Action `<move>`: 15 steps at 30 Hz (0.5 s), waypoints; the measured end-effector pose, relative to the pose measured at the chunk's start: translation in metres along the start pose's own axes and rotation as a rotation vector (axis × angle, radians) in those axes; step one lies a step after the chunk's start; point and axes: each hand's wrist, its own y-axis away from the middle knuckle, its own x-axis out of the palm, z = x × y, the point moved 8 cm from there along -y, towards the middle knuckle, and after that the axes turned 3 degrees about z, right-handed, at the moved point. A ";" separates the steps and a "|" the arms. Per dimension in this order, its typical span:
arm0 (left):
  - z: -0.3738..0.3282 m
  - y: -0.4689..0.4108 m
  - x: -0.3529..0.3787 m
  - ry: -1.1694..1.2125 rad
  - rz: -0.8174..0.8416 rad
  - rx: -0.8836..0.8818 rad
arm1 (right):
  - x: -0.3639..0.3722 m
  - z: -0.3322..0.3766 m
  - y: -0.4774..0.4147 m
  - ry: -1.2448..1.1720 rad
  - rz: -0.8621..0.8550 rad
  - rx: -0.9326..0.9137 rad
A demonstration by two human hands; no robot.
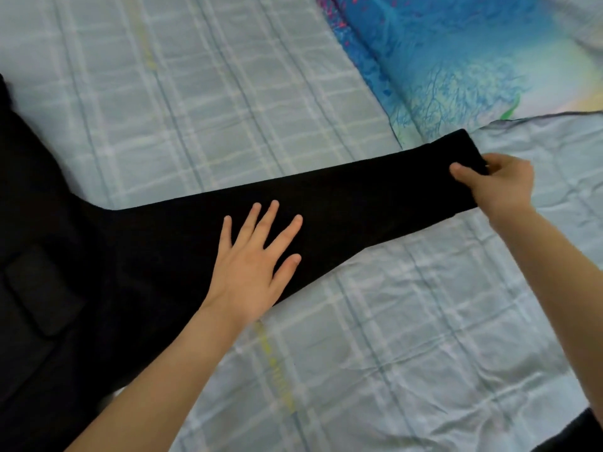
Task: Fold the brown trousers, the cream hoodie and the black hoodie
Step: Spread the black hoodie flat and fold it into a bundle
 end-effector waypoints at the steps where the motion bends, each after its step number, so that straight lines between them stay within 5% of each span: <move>1: -0.001 -0.003 0.009 -0.034 0.037 -0.013 | 0.009 -0.009 -0.002 0.087 0.026 0.024; 10: -0.007 -0.015 0.009 -0.021 -0.052 0.007 | 0.013 -0.028 0.063 0.091 -0.116 0.138; 15: -0.011 -0.026 0.023 -0.085 -0.029 -0.008 | 0.064 -0.019 0.106 -0.225 0.121 0.251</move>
